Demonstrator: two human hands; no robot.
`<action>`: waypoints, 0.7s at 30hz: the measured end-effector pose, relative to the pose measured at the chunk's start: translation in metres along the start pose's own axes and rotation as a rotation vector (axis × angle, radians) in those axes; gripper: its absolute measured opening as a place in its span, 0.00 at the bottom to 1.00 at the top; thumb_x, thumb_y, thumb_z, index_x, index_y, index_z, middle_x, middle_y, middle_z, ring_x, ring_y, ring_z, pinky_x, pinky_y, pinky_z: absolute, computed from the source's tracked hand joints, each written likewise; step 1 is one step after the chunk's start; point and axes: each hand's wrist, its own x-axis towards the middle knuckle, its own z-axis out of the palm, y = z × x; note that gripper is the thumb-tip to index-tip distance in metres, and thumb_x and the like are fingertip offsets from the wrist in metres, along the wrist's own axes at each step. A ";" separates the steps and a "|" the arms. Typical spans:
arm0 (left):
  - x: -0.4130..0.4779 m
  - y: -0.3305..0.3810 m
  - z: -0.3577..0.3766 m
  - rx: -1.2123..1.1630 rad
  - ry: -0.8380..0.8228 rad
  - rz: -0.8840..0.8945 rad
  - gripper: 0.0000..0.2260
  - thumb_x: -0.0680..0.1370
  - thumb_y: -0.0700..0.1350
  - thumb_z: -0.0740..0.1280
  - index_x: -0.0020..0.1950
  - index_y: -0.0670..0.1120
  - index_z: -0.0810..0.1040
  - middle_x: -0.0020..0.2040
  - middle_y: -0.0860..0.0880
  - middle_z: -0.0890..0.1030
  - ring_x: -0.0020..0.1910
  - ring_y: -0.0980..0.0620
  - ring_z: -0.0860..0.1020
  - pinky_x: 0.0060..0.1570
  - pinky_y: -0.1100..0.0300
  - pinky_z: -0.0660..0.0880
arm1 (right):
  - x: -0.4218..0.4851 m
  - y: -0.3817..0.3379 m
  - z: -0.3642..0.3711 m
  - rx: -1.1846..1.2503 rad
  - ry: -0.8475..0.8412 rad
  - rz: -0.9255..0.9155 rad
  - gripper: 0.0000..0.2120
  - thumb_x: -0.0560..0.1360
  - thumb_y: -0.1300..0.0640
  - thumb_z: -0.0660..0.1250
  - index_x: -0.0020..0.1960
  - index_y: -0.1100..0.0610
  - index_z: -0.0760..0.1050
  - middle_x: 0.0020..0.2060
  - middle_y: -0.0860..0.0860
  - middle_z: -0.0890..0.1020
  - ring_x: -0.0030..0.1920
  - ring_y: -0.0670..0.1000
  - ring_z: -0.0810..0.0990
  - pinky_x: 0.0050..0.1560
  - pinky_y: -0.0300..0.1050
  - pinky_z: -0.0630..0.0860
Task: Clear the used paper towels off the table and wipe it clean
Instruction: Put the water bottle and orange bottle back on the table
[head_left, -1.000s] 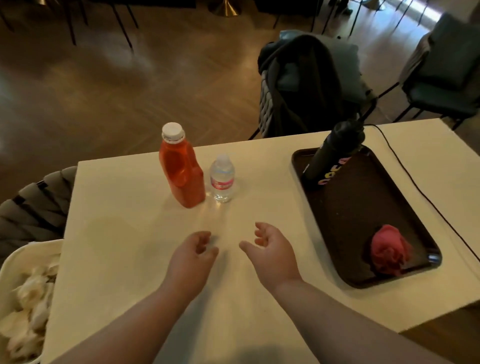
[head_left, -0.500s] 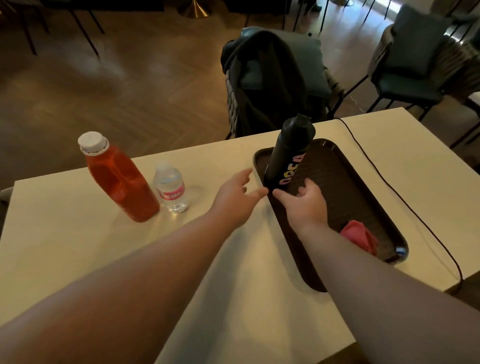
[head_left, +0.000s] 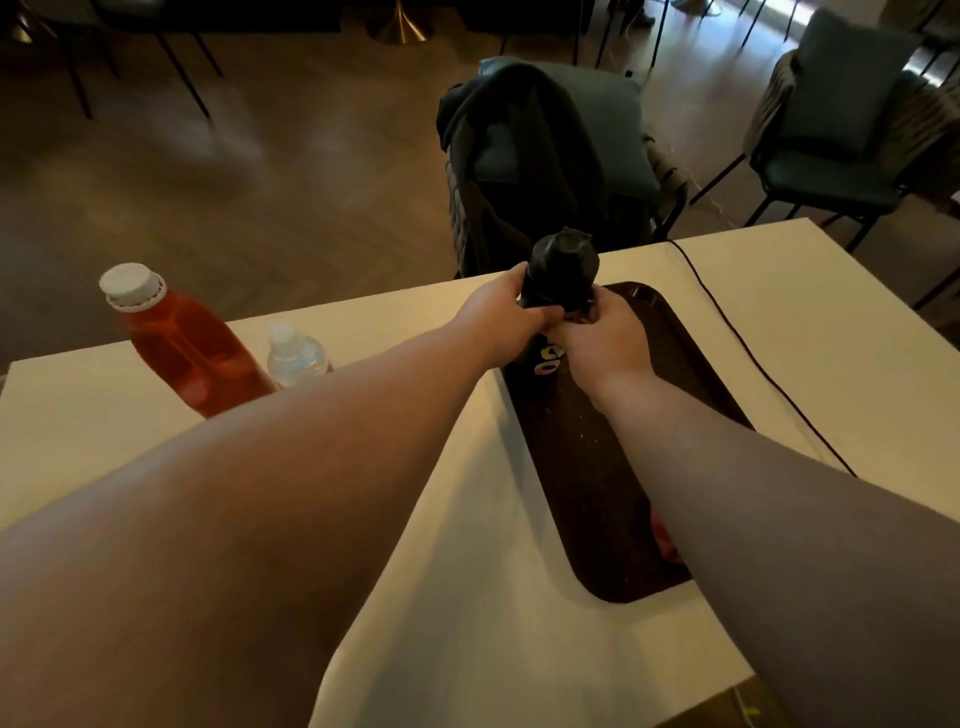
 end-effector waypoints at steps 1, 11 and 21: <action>0.001 0.001 0.000 -0.011 0.011 -0.002 0.31 0.80 0.49 0.71 0.81 0.55 0.63 0.73 0.50 0.74 0.71 0.49 0.73 0.56 0.61 0.69 | 0.001 0.000 -0.001 0.004 0.003 -0.005 0.17 0.76 0.55 0.73 0.64 0.51 0.78 0.53 0.46 0.83 0.54 0.46 0.81 0.41 0.34 0.73; -0.041 -0.003 -0.010 -0.128 0.135 0.000 0.27 0.79 0.47 0.72 0.77 0.53 0.70 0.71 0.52 0.76 0.70 0.50 0.74 0.64 0.59 0.71 | -0.025 -0.016 -0.008 -0.054 -0.020 -0.140 0.19 0.75 0.52 0.75 0.64 0.51 0.78 0.53 0.44 0.83 0.53 0.43 0.80 0.50 0.37 0.75; -0.159 -0.057 -0.063 -0.272 0.322 -0.140 0.24 0.76 0.44 0.75 0.72 0.53 0.76 0.65 0.53 0.80 0.66 0.51 0.77 0.66 0.44 0.75 | -0.119 -0.045 0.051 0.052 -0.297 -0.152 0.19 0.73 0.56 0.76 0.63 0.49 0.79 0.53 0.45 0.84 0.55 0.46 0.83 0.58 0.50 0.80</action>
